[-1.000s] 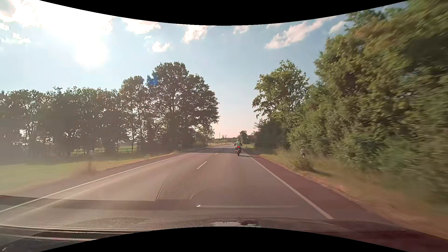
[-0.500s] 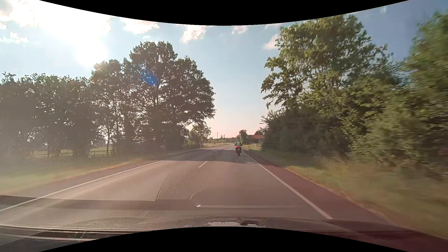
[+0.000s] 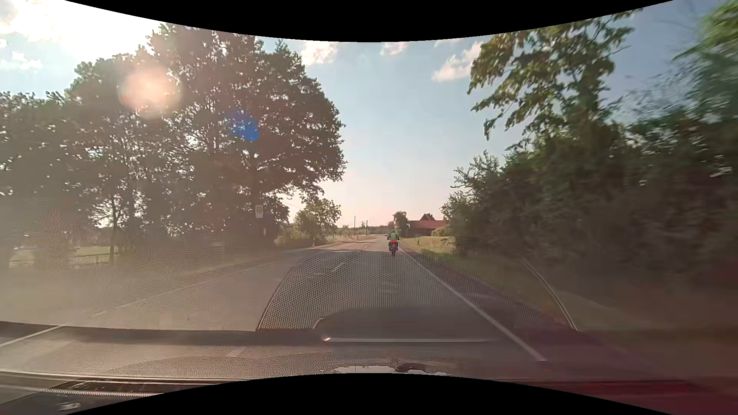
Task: Follow the waypoints while adhering to traffic rules and regulations
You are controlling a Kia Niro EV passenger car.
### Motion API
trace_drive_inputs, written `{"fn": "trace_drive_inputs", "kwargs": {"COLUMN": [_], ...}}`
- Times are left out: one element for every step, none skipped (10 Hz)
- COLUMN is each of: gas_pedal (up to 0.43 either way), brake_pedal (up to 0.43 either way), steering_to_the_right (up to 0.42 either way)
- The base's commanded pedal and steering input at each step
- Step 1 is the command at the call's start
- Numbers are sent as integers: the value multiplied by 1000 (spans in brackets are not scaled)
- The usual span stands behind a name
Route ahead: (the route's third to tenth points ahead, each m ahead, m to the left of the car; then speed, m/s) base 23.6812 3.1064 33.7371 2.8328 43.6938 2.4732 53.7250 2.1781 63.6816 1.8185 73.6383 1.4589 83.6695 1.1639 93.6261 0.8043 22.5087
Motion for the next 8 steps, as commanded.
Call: {"fn": "trace_drive_inputs", "kwargs": {"gas_pedal": [228, 228, 228, 228, 228, 228, 228, 228], "brake_pedal": [0, 0, 0, 0, 0, 0, 0, 0], "steering_to_the_right": [1, 1, 2, 3, 3, 3, 3, 3]}}
